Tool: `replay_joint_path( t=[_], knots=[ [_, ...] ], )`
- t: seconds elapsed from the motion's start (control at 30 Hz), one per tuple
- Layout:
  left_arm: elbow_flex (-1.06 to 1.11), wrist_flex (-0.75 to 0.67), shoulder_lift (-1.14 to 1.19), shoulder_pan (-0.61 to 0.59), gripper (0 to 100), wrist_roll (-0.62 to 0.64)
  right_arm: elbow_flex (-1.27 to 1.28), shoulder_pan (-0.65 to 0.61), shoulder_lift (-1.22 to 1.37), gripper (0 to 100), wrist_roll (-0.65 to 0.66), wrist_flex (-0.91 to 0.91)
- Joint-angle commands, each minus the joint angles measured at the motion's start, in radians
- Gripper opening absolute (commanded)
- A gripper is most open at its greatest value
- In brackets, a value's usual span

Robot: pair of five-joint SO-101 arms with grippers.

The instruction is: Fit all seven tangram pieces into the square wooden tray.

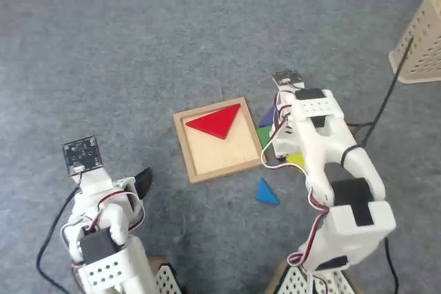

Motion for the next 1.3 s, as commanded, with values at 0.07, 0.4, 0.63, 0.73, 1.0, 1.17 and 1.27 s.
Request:
replay_joint_path(
  t=[0.07,0.4,0.63,0.73,1.0,1.17,1.27],
  knots=[
    [-0.013,-0.002,-0.012,0.002,35,-0.002,-0.011,-0.025,-0.137,21.3,-0.012,0.016],
    [-0.013,-0.002,-0.012,0.002,35,-0.002,-0.264,-0.217,-0.071,21.3,-0.06,0.111],
    [-0.013,-0.002,-0.012,0.002,35,-0.002,-0.519,-0.309,0.18,21.3,-0.13,0.131],
    [-0.013,-0.002,-0.012,0.002,35,-0.002,-0.585,-0.334,0.268,21.3,-0.135,0.133],
    [-0.013,-0.002,-0.012,0.002,35,-0.002,-0.689,-0.357,0.36,22.9,-0.129,0.179],
    [-0.013,-0.002,-0.012,0.002,35,-0.002,-0.689,-0.395,0.36,31.8,-0.135,0.189],
    [-0.013,-0.002,-0.012,0.002,35,-0.002,-0.689,-0.395,0.361,32.9,-0.135,0.189]
  ],
)
